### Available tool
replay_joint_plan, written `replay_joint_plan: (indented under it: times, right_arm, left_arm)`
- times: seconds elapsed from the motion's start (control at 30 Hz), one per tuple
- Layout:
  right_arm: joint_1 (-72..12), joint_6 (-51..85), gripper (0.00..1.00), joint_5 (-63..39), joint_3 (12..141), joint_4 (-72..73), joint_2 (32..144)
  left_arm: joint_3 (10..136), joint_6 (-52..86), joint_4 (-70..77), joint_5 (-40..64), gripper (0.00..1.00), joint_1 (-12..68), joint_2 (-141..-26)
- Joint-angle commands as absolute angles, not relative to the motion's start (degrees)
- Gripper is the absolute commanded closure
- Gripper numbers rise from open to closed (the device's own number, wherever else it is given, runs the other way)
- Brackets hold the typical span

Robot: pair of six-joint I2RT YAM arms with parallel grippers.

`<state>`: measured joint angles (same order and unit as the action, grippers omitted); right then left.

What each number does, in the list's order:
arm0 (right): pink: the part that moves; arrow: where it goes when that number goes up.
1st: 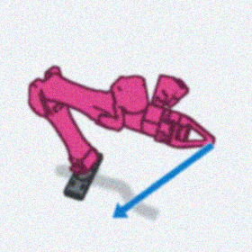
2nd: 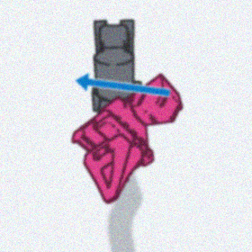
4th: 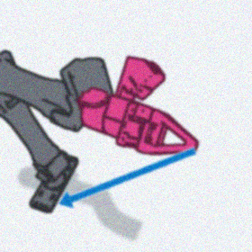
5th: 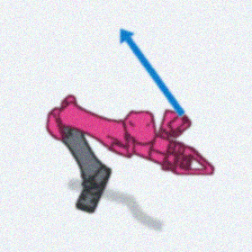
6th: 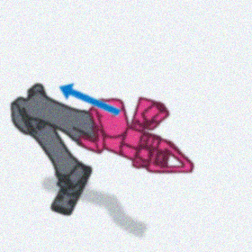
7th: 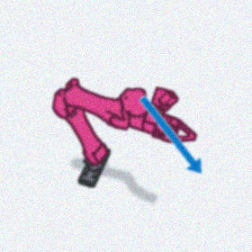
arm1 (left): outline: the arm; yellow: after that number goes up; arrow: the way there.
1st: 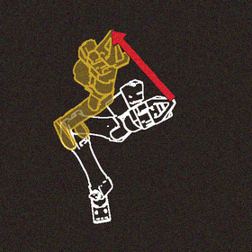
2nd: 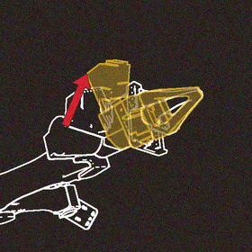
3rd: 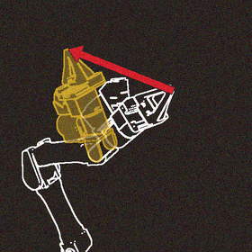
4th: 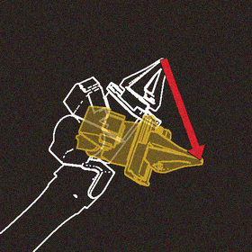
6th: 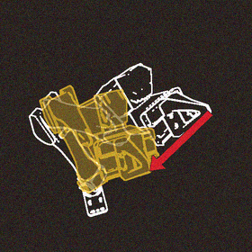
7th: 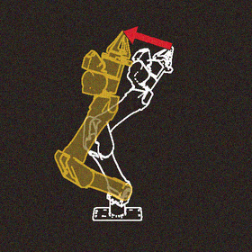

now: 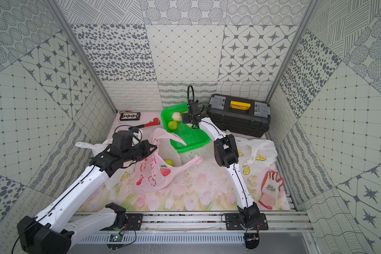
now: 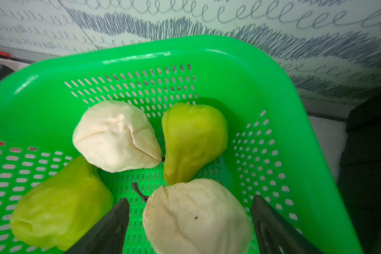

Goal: Place the pears into plastic bags & tie knots
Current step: Pick up the pear from the basket.

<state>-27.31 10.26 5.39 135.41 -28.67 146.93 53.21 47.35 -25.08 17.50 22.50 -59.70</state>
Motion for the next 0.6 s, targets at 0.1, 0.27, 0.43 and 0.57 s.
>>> replay_joint_plan:
  times: [0.1,0.27,0.43,0.57]
  right_arm:
    - [-28.43,8.01,0.12,2.84,137.55,-33.69,148.62]
    - [-28.4,7.66,0.15,2.93,137.77,-36.27,149.11]
    - [-28.42,7.77,0.34,3.04,130.52,-30.02,144.17]
    - [-28.44,9.1,0.48,0.59,127.67,-28.39,140.16]
  left_arm:
    - [53.31,46.09,-25.32,18.19,1.0,23.11,-60.33]
    - [52.74,46.53,-24.66,18.02,1.0,23.81,-60.24]
    - [52.82,46.57,-25.33,17.45,1.0,24.14,-59.38]
    - [53.0,46.49,-25.49,17.05,1.0,24.17,-58.98]
